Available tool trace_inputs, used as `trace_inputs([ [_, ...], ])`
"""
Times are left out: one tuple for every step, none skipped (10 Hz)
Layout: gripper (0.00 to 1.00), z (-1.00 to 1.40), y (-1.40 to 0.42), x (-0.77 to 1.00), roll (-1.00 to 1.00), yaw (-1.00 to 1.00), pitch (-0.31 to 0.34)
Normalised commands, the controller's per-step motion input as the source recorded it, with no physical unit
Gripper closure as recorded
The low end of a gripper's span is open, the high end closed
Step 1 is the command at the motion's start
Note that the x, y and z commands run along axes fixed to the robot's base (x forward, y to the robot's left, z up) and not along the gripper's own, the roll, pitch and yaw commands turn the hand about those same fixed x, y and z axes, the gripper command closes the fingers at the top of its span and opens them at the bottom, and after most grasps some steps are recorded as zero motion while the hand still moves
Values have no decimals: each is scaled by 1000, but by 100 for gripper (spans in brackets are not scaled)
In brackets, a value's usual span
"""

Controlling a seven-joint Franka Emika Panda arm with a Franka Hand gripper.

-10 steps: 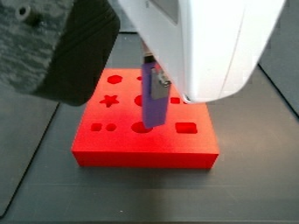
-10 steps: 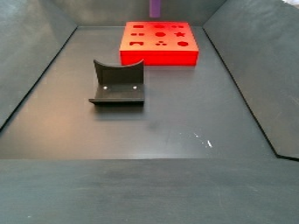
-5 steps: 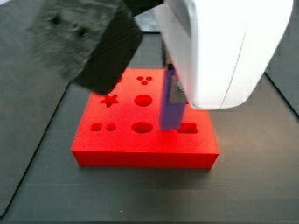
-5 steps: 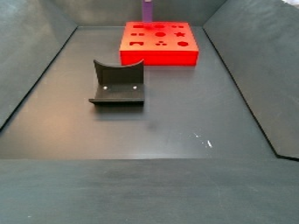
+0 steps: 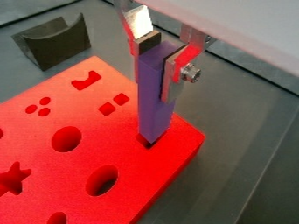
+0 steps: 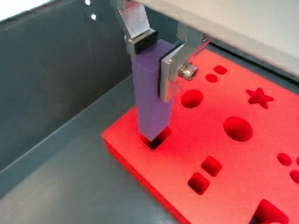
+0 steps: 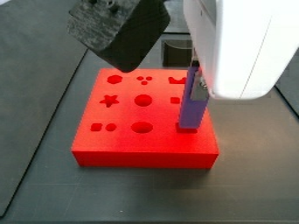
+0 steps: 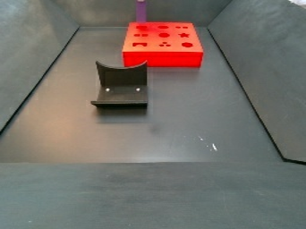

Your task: Insert the rectangle object.

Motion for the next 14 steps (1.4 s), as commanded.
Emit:
trace_inputs([
  [100, -123, 0, 160, 4, -340, 20],
  [100, -86, 0, 146, 0, -291, 24],
  [100, -51, 0, 29, 0, -166, 21],
  [100, -54, -17, 80, 0, -77, 14],
  [100, -117, 0, 0, 0, -23, 0],
  [100, -114, -17, 0, 0, 0, 0],
  [100, -134, 0, 20, 0, 9, 0],
  [100, -137, 0, 11, 0, 3, 0],
  [100, -154, 0, 0, 0, 0, 0],
  [100, -169, 0, 3, 0, 0, 0],
  [100, -154, -20, 89, 0, 29, 0],
  [100, -174, -54, 191, 0, 71, 0],
  [100, -149, -106, 257, 0, 57, 19],
  [100, -146, -117, 343, 0, 34, 43],
])
